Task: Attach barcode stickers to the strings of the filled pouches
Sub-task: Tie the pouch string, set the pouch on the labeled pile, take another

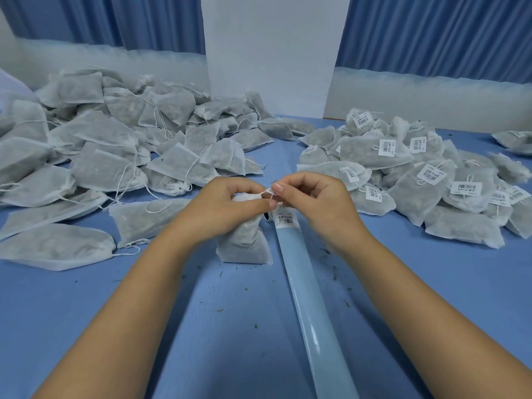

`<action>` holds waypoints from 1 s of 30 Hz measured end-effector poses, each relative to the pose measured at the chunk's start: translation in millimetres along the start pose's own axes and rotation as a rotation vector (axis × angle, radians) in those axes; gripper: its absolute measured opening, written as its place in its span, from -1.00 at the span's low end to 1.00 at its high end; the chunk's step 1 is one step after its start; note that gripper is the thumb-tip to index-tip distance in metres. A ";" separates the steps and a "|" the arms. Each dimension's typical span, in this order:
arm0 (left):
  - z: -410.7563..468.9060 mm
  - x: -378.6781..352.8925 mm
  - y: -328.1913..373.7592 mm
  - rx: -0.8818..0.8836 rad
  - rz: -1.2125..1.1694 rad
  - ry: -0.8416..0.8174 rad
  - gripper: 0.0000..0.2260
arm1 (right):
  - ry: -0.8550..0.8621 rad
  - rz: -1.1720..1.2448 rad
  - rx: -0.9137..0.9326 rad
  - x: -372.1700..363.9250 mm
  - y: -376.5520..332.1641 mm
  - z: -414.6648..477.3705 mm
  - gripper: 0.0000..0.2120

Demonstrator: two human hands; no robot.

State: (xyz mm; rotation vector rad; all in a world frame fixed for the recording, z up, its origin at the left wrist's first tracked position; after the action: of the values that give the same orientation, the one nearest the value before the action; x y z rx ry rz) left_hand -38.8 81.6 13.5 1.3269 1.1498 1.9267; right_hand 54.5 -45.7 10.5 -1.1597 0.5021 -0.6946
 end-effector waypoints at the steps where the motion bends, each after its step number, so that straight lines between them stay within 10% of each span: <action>1: 0.5 -0.5 -0.6 0.003 -0.004 0.003 -0.93 | 0.002 0.008 0.002 0.3 -0.5 0.0 -0.94; 30: -3.3 -27.0 13.3 -0.258 0.295 -0.113 -0.85 | 0.141 0.009 -0.001 0.9 4.7 -0.8 -0.88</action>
State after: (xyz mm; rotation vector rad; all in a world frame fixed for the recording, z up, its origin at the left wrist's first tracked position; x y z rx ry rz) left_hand -31.1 52.4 11.7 1.5026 0.6519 2.0888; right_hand 55.7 -45.7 5.9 -1.1139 0.6263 -0.7717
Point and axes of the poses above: each hand's wrist, its own z-axis towards the middle knuckle, its own x-axis out of the back of the hand, y = z × x, the point moved 5 cm from there along z, towards the middle knuckle, and after that the axes turned 6 degrees about z, right-handed, at the moved point
